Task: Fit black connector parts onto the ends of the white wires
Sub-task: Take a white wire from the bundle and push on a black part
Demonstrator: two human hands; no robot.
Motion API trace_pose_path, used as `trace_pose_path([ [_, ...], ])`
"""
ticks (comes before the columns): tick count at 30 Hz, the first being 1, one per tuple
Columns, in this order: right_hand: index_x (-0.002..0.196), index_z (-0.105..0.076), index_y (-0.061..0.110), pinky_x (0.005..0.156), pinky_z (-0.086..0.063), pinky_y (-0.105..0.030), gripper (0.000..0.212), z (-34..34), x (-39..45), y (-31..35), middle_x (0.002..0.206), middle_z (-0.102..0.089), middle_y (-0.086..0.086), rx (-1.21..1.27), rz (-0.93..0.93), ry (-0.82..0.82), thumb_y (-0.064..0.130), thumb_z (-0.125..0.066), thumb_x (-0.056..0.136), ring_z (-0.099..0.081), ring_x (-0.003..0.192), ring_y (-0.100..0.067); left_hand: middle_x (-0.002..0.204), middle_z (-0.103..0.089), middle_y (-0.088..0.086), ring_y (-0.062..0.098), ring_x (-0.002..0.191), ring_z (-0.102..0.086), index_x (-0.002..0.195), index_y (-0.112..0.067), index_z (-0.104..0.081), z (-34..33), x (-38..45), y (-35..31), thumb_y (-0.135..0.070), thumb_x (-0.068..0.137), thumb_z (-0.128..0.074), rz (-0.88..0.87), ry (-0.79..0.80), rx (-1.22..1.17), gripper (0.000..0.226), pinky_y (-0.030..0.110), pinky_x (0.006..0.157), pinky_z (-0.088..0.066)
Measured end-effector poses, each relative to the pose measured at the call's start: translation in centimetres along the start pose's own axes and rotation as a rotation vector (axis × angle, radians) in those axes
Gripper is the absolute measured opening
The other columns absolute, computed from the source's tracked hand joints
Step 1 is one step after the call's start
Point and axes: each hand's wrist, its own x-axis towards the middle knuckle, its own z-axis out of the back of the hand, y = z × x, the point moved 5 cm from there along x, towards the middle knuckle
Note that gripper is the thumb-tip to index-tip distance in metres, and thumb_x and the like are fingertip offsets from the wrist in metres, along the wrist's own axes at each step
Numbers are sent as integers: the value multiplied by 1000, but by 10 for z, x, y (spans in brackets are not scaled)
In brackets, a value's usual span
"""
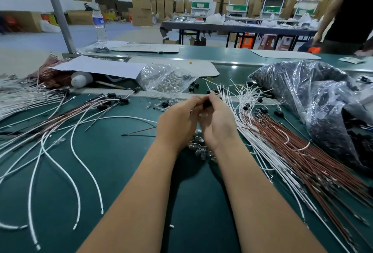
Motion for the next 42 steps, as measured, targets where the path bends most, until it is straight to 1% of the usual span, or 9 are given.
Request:
trace_pose_path([
  [2, 85, -62, 19, 68, -47, -25, 24, 4, -2, 11, 83, -65, 1, -597, 215, -79, 24, -45, 101, -59, 75, -10, 97, -69, -2, 20, 87, -60, 109, -25, -66, 4, 2, 7, -25, 99, -47, 8, 0, 28, 21, 31, 63, -44],
  [4, 85, -63, 24, 60, -42, -24, 22, 7, -3, 15, 80, -64, 0, -829, 317, -126, 26, -48, 100, -53, 65, -7, 98, -68, -1, 18, 89, -59, 107, -19, -66, 8, 3, 13, -20, 97, -51, 12, -11, 41, 19, 29, 67, -43],
  [10, 92, -64, 13, 47, -42, -15, 17, 31, -2, 23, 74, -59, 1, -357, 227, -331, 21, -49, 98, -49, 46, 1, 66, -50, -11, 10, 58, -42, 103, -14, -65, 6, 3, 36, -18, 98, -47, 131, 209, -8, 20, 30, 59, -34],
  [13, 95, -65, 13, 53, -49, -18, 17, 37, -1, 26, 70, -59, 3, -323, 250, -363, 18, -50, 99, -54, 49, 1, 71, -60, -3, 20, 67, -52, 92, -12, -69, 21, 5, 43, -27, 98, -50, 152, 91, 115, 25, 32, 65, -40],
  [17, 91, -65, 17, 54, -47, -20, 19, 39, -4, 32, 75, -60, 1, -522, 344, -425, 12, -48, 98, -56, 60, -8, 96, -64, 10, 29, 97, -51, 103, -15, -68, 68, 1, 66, -10, 91, -51, 429, -367, 484, 21, 36, 76, -29],
  [22, 101, -64, 17, 53, -41, -29, 26, 45, -4, 42, 91, -65, -1, -1035, 407, -486, 4, -43, 92, -56, 69, -15, 152, -20, 13, 34, 140, -12, 149, -27, -22, 63, -8, 88, -4, 75, -53, 680, -190, 523, 83, 57, 107, -16],
  [28, 112, -58, 11, 90, -37, -37, 24, 50, -2, 33, 123, -53, -13, -1847, 166, -431, 18, -49, 90, -45, 109, -29, 154, -29, 6, 30, 140, -22, 148, -24, -29, 32, 2, 71, -1, 81, -43, 465, 40, 366, 72, 51, 112, -21],
  [35, 83, -46, 14, 86, -43, -38, 10, 52, -5, 37, 106, -59, -11, -1827, 160, -470, 16, -55, 86, -52, 98, -29, 139, -44, 23, 39, 131, -36, 134, -8, -43, 54, -13, 102, -15, 87, -40, 892, 5, 408, 48, 47, 110, -23],
  [42, 99, -60, 11, 90, -45, -39, 12, 51, -8, 37, 112, -60, -11, -1866, 169, -496, 14, -57, 88, -52, 104, -30, 138, -46, 14, 33, 127, -37, 134, -14, -46, 31, 2, 68, -18, 89, -46, 594, 34, 381, 46, 46, 101, -31],
])
